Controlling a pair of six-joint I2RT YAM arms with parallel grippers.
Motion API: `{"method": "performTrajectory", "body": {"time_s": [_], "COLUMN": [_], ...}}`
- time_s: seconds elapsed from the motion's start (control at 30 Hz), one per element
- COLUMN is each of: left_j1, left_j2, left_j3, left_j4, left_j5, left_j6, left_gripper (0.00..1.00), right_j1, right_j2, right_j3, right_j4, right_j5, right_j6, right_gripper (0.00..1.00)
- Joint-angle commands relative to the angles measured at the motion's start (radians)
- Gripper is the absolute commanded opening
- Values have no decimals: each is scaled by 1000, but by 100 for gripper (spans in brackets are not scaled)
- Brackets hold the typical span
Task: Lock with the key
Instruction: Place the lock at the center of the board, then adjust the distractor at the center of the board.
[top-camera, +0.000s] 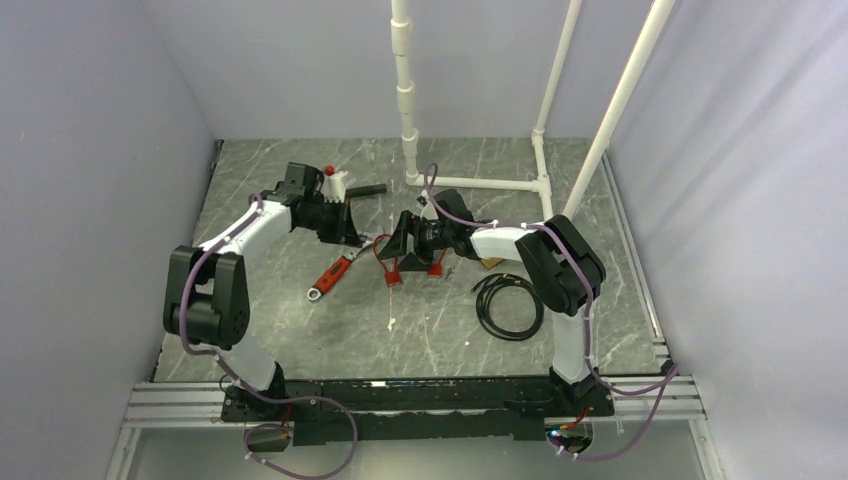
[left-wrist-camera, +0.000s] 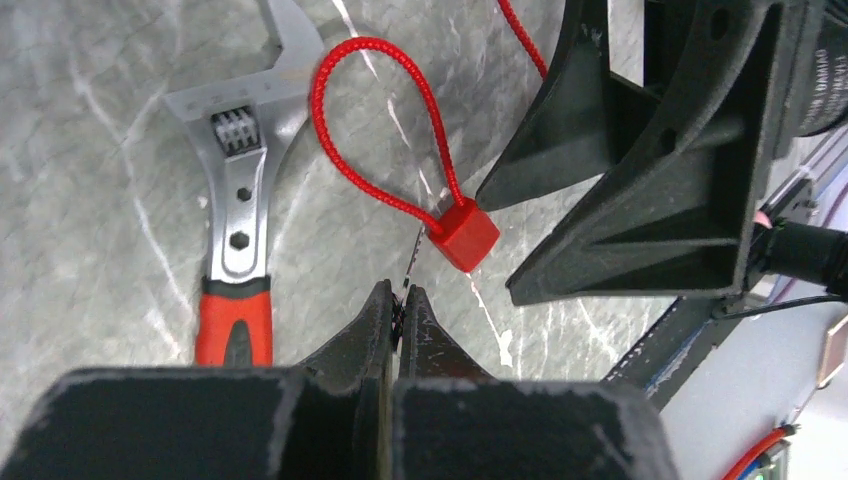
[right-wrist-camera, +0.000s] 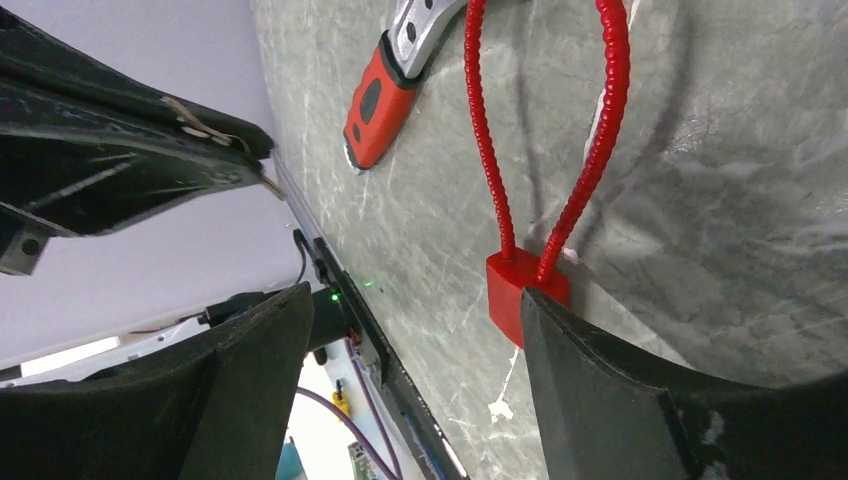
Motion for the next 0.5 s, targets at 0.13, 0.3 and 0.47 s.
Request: {"method": "performTrajectory", "body": {"time_s": [0.13,0.3,0.47], "left_j1": [-98,-120,-124], "left_j2": [131,208,265], "left_j3": [88,128,154], "left_j4": [-40,-45,-43], "left_j5": [-123,-175,-226], "left_j6": [73,73,124], "left_gripper": [0,0,0], "right_j1": [-4,-7,-5], "right_j2": [-61,-62,-43], "right_j3": [-7,-3,3], "right_j4": [5,-14,-11], "right_j5": [15,33,37], "right_j6": [4,-10,-8], "right_gripper": [78,80,81]}}
